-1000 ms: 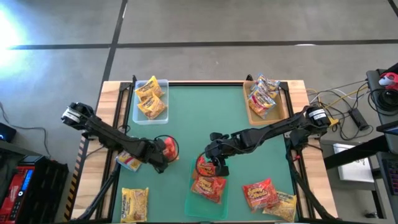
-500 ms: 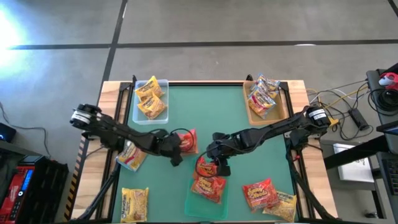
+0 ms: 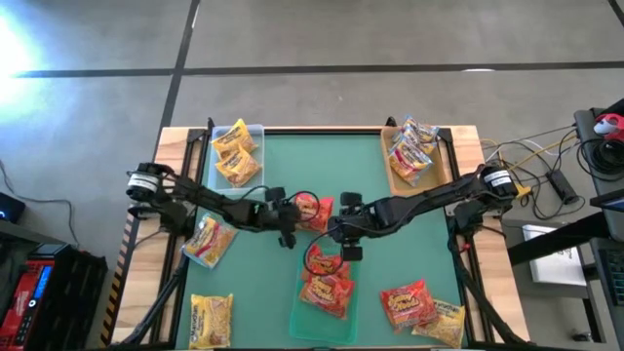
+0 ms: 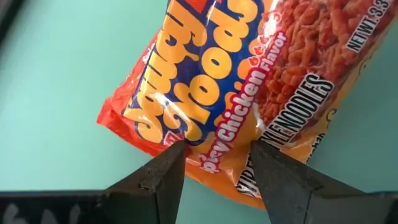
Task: Sort Maruchan noodles
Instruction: Put the red noodle pack into the green bin
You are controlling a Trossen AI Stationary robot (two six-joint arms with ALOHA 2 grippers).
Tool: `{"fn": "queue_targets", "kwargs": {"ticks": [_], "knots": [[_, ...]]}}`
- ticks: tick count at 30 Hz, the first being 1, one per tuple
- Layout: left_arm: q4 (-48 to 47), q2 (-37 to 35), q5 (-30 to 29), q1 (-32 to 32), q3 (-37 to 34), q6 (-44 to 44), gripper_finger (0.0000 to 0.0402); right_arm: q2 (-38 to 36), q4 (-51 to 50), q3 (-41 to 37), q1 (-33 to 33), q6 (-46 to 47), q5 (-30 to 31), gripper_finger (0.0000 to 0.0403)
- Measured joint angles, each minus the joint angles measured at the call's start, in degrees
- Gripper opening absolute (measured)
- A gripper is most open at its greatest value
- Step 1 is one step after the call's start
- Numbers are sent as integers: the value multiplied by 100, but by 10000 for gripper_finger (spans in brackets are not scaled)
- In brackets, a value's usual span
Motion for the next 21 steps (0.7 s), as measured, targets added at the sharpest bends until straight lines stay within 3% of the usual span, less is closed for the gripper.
{"fn": "queue_targets", "kwargs": {"ticks": [5,13,18,21], "knots": [[729,189,-9,268,-2,851,166,-2,-348,5,-232,-136,989,137],[872,-57,54,371,42,511,166,-28,-799,0,-1073,124,922,137],[851,-326,803,363,74,-854,166,-28,-720,-66,-1698,17,77,137],[848,-280,1121,358,62,-1617,166,-28,-515,-149,-2039,-163,-893,137]]}}
